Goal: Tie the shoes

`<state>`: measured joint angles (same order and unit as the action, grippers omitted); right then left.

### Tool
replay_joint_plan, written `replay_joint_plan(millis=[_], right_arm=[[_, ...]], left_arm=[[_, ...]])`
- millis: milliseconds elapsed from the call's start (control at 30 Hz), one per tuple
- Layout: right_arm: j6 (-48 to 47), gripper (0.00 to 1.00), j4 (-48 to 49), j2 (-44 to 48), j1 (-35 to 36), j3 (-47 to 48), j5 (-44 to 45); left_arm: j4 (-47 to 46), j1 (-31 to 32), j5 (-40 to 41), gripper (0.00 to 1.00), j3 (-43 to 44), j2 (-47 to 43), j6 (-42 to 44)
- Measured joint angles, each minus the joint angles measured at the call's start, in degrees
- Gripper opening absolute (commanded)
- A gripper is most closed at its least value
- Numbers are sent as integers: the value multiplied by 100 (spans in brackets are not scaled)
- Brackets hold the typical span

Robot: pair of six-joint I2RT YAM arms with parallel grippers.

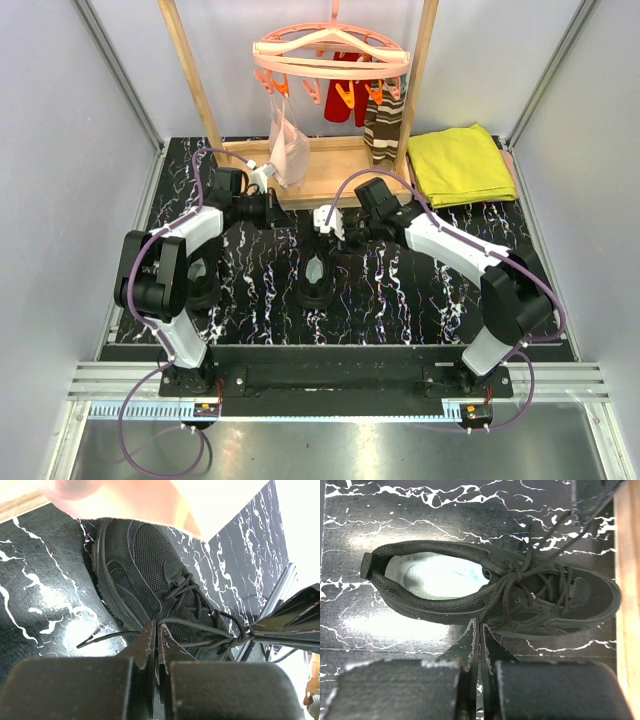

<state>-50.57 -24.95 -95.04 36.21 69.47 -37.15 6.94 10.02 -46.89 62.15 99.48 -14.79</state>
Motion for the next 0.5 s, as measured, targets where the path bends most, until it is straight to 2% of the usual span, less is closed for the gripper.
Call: replay_joint_plan(millis=[167, 500], right_arm=[[295, 0, 26, 188, -24, -57, 70], [1631, 0, 284, 273, -459, -170, 90]], left_arm=[[44, -20, 4, 0, 2, 0, 0], [87, -107, 2, 0, 7, 0, 0]])
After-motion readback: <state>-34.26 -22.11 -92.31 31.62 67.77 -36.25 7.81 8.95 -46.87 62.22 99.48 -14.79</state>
